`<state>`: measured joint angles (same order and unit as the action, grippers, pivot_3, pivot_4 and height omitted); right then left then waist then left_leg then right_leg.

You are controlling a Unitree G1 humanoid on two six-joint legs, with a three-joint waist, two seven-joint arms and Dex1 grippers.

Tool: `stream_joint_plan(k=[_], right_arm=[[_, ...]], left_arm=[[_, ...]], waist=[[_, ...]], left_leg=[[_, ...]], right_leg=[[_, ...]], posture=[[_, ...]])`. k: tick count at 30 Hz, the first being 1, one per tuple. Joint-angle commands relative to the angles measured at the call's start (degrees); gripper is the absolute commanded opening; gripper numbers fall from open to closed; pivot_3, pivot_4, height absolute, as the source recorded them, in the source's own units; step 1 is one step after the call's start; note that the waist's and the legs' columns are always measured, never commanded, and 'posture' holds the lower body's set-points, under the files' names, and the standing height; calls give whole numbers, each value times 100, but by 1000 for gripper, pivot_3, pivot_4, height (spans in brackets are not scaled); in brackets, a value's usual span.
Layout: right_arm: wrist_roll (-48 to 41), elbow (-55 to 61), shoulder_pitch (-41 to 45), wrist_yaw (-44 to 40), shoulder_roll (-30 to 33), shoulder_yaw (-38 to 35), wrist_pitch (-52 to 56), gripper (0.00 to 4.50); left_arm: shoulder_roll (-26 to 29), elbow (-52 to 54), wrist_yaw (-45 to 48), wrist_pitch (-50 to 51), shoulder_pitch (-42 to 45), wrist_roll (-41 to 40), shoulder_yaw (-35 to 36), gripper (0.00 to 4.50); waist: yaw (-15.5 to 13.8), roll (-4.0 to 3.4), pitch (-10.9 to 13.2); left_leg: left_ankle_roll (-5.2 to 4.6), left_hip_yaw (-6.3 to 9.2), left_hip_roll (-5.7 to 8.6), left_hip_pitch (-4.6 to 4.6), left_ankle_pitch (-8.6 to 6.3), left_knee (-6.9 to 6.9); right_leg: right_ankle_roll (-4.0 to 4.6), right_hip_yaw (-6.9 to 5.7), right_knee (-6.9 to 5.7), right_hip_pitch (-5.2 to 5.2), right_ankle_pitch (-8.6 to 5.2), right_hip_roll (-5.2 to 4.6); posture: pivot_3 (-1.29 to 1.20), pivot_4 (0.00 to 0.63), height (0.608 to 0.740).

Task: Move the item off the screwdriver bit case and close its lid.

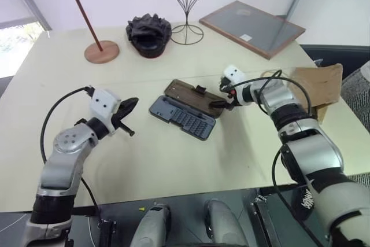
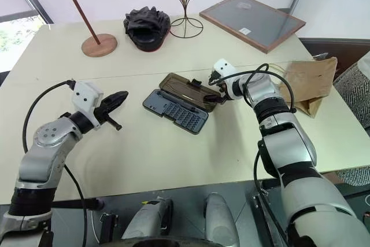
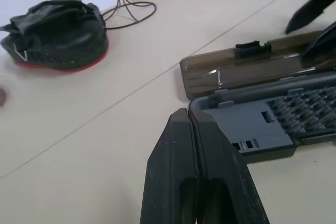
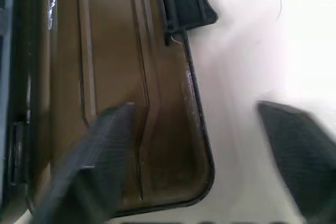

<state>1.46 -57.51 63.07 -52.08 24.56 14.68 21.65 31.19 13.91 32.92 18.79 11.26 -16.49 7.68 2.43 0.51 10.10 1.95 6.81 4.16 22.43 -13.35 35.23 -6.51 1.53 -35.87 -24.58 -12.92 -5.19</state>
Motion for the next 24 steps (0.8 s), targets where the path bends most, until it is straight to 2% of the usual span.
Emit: stream_joint_plan(k=[1,3,4,5,13,24], right_arm=[[141,-21,-45,42,-11,-65,-159,2096],[214,18,-141,-13,-2,-24,-234,1108],[226,54,-178,-34,-6,-33,-229,386],[267,104,-238,-64,-2,-11,-265,52],[516,767,-620,-339,41,193,-449,52],[875,1836,-843,-533,101,482,-2044,52]], left_arm=[[62,228,-22,21,5,-43,127,0],[63,206,-22,35,44,-32,105,0],[65,207,-18,37,47,-31,103,0],[73,193,-5,31,63,-19,85,0],[189,15,93,-27,178,3,138,0],[242,-147,77,-30,340,-75,286,0]], waist=[[2,0,0],[1,1,-1],[-2,1,-1],[-1,2,-2],[4,5,-6],[19,4,-5]], left_leg=[[0,0,0,0,0,0],[0,0,1,-1,0,1],[0,0,1,-1,0,2],[0,0,1,-1,0,2],[1,0,1,-7,0,2],[1,-1,0,-7,0,0]], right_leg=[[0,0,0,0,0,0],[0,0,-3,0,0,0],[0,0,-3,1,0,0],[0,0,-3,1,0,0],[1,0,-8,4,0,3],[1,0,-8,0,0,5]], posture=[[0,150,740],[0,150,740],[0,150,740],[0,150,740],[0,150,740],[0,150,740]])
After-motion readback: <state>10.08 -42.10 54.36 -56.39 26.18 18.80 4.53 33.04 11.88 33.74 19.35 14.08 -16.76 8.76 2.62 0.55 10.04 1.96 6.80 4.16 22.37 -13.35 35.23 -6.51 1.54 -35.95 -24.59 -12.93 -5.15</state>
